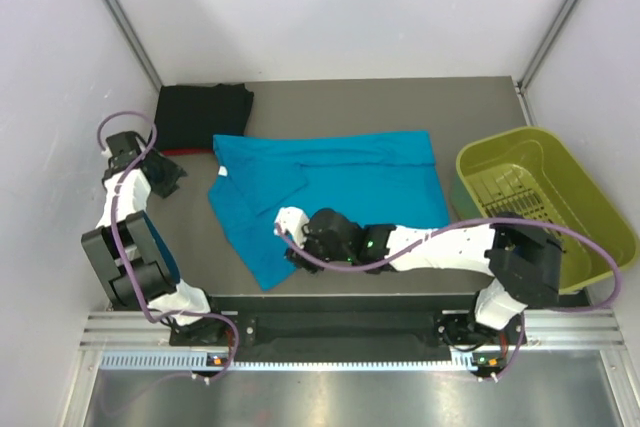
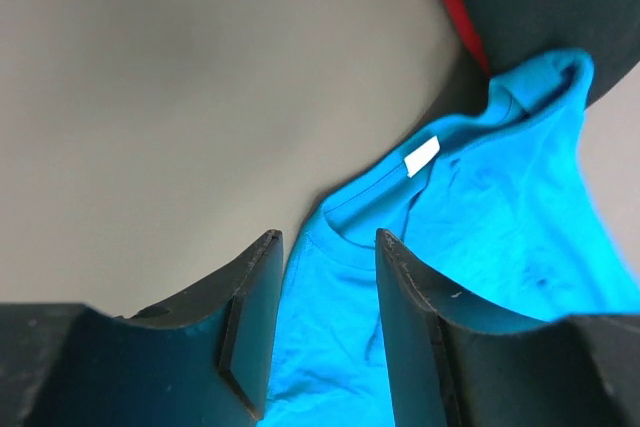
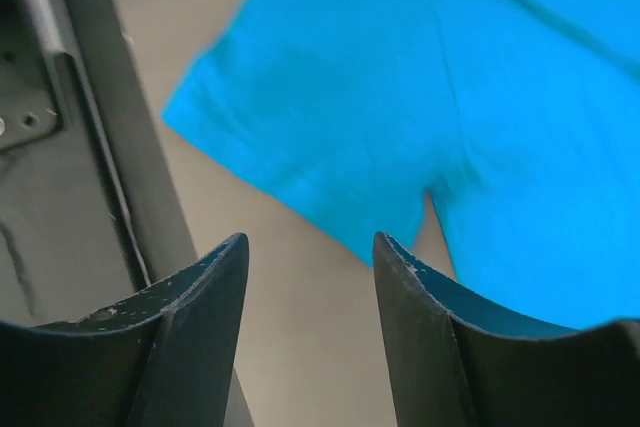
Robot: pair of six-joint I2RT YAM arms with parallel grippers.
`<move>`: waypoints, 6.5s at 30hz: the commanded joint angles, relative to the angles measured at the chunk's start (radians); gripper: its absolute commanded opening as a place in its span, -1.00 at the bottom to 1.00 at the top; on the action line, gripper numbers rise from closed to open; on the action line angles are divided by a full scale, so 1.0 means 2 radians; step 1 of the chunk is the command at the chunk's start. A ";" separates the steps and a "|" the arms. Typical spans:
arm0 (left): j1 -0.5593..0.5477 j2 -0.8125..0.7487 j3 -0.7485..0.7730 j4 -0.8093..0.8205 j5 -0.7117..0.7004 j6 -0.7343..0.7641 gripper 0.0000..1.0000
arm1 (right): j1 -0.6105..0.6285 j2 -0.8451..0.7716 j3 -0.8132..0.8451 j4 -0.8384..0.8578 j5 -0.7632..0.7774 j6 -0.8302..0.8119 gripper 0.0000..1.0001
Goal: Fold and stack the t-shirts
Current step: Fold the tshirt
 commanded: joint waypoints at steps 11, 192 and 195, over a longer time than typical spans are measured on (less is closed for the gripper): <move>0.025 -0.015 -0.049 0.087 0.065 -0.055 -0.04 | 0.100 0.139 0.102 0.081 0.071 -0.087 0.05; -0.265 0.103 0.102 0.031 -0.138 0.060 -1.00 | -0.395 -0.160 -0.176 -0.140 0.062 -0.387 -0.21; -0.265 0.107 0.107 0.031 -0.140 0.063 -1.00 | -0.394 -0.166 -0.172 -0.154 0.060 -0.390 -0.23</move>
